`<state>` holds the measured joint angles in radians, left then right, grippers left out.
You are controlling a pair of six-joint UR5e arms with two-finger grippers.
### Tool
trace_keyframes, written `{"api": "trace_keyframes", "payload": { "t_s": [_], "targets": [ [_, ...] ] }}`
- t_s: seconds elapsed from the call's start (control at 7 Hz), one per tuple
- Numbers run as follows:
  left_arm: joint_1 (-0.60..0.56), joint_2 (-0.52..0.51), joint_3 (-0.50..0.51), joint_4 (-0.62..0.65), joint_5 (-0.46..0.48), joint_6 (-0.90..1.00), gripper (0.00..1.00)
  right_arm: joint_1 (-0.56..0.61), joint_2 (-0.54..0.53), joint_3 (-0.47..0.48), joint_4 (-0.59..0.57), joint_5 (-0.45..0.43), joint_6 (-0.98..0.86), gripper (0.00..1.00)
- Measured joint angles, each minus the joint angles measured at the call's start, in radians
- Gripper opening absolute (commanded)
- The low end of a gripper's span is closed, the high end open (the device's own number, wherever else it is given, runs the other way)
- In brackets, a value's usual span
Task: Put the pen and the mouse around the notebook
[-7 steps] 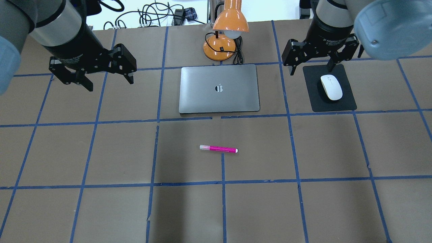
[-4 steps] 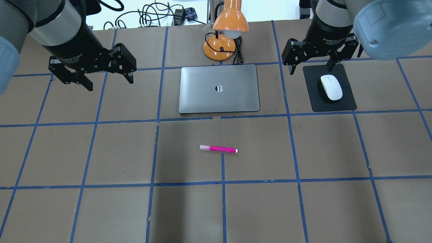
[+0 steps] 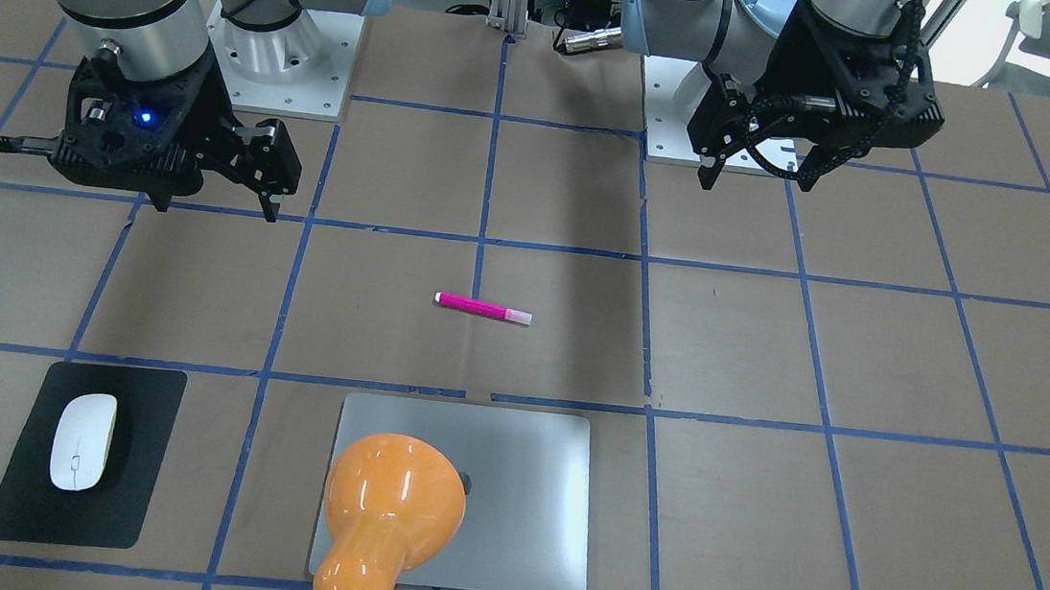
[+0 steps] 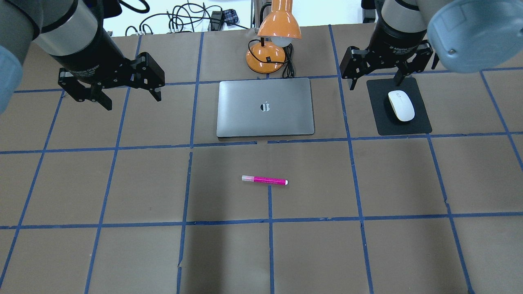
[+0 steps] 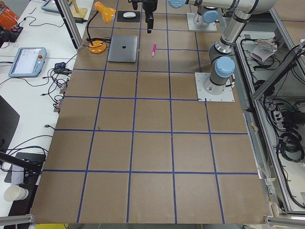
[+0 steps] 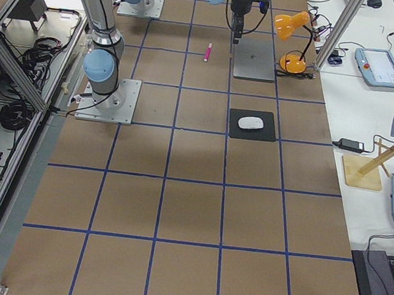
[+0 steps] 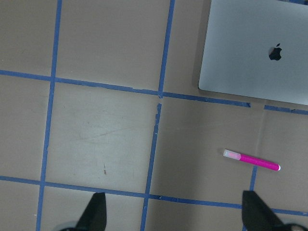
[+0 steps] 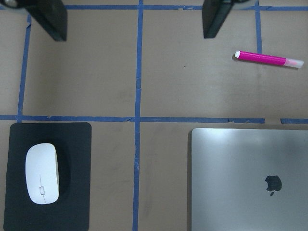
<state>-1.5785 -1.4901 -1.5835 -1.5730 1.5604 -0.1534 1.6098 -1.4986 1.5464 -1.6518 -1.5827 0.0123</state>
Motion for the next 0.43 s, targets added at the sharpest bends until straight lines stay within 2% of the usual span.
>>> {"api": "trace_keyframes", "payload": {
  "t_s": [0.43],
  "targets": [
    [0.000,-0.001,-0.001,0.001,0.001,0.000,1.00,0.001,0.015,-0.003,-0.001,0.006,-0.002,1.00]
  ]
}}
